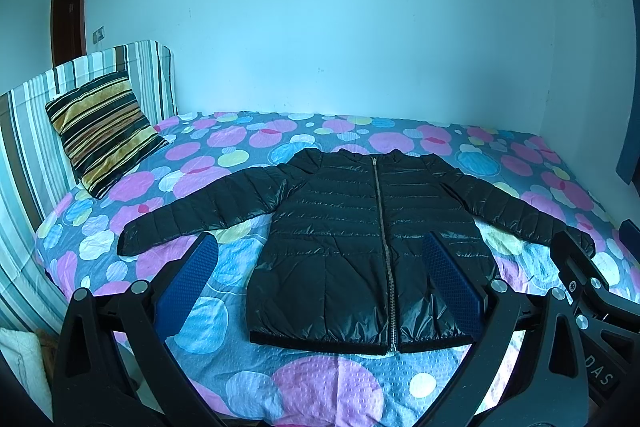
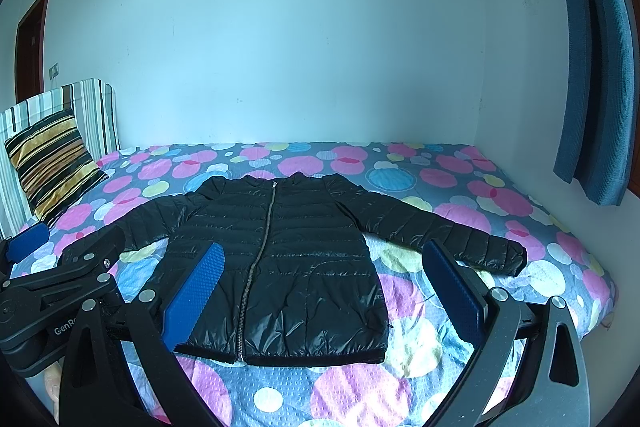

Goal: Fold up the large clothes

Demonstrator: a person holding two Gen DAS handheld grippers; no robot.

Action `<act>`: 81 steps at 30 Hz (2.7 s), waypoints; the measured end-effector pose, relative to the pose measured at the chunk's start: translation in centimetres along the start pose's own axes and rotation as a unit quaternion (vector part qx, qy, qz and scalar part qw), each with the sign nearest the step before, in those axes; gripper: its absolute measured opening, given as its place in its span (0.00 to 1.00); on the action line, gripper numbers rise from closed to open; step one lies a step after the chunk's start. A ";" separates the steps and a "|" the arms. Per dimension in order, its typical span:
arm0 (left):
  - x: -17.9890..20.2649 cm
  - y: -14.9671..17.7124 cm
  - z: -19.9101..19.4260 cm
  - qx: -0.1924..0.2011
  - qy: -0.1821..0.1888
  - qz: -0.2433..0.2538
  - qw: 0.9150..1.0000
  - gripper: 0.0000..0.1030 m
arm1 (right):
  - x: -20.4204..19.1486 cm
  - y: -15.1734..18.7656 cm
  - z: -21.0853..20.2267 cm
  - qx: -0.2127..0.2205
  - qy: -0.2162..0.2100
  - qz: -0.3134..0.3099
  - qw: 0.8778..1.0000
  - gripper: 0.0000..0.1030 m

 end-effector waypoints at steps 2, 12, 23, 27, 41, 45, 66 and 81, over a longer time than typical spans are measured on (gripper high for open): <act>0.0 0.0 0.0 -0.001 0.000 0.000 1.000 0.98 | 0.0 0.1 0.0 -0.001 0.000 0.000 1.000 0.96; -0.1 0.2 4.7 -0.030 0.014 0.004 0.999 0.98 | -0.6 0.8 3.6 -0.018 -0.008 0.008 1.000 0.96; -4.2 2.6 16.0 -0.105 0.004 -0.023 0.994 0.98 | 4.8 1.7 12.4 -0.081 0.040 0.075 0.993 0.96; -7.7 4.1 21.5 -0.139 -0.019 -0.048 0.989 0.98 | 9.1 2.6 16.5 -0.113 0.071 0.126 0.983 0.96; -17.6 9.6 31.2 -0.247 -0.187 -0.060 0.949 0.98 | 23.4 5.8 24.2 -0.164 0.202 0.212 0.942 0.96; -19.0 11.6 32.6 -0.271 -0.213 -0.056 0.937 0.98 | 27.5 6.8 24.6 -0.166 0.223 0.261 0.924 0.96; -19.9 13.6 33.8 -0.273 -0.200 -0.096 0.936 0.98 | 41.8 8.9 26.9 -0.123 0.265 0.453 0.842 0.95; -19.7 13.5 33.8 -0.274 -0.209 -0.086 0.935 0.98 | 40.6 5.3 27.6 -0.096 0.255 0.392 0.879 0.22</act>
Point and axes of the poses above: each gripper's, at about its wrist camera, not at the fingertips, and z roughly the way its jaws point, x to its right, y to its underside, the point moved 8 cm from there along z, roughly the way its jaws point, and after that the axes turned 8 degrees about z, right-handed, at the moved point
